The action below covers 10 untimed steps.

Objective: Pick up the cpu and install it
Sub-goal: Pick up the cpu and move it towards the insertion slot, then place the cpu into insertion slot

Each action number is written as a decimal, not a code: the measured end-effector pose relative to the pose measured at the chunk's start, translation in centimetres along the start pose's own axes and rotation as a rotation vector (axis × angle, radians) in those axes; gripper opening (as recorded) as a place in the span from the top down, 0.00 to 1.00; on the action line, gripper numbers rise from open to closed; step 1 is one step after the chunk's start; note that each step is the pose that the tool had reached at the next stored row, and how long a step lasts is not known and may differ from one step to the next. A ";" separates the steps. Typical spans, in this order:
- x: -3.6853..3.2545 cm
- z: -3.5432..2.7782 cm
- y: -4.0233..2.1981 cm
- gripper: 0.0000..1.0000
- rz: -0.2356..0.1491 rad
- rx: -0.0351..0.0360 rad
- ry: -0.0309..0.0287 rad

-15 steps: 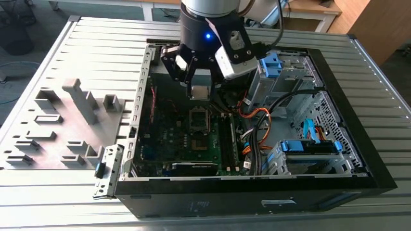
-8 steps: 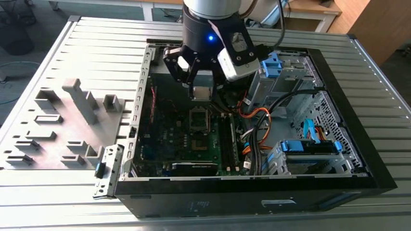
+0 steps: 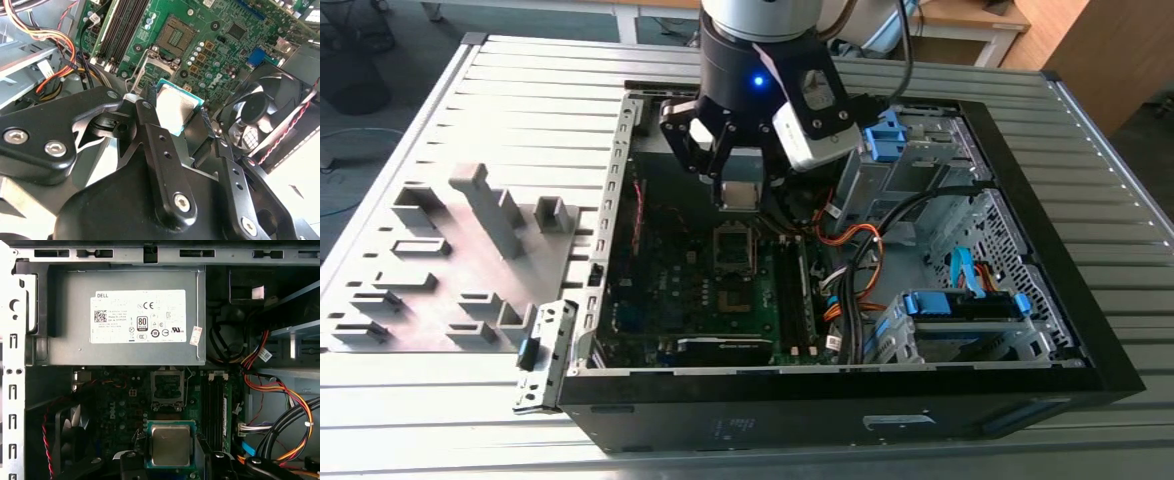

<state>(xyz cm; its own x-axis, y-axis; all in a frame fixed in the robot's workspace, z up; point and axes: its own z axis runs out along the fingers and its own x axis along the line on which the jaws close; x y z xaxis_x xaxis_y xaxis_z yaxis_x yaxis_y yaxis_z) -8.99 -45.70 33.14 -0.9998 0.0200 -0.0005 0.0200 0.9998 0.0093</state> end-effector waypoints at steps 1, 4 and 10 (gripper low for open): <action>0.00 0.01 -0.06 0.53 0.000 0.0000 0.0000; 0.00 0.05 -0.15 0.53 0.000 -0.0001 -0.0001; 0.00 0.13 -0.16 0.53 0.000 -0.0001 -0.0001</action>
<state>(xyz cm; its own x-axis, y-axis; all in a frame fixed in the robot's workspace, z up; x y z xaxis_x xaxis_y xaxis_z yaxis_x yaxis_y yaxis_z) -8.99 -45.85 33.01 -0.9998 0.0200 -0.0006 0.0200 0.9998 0.0093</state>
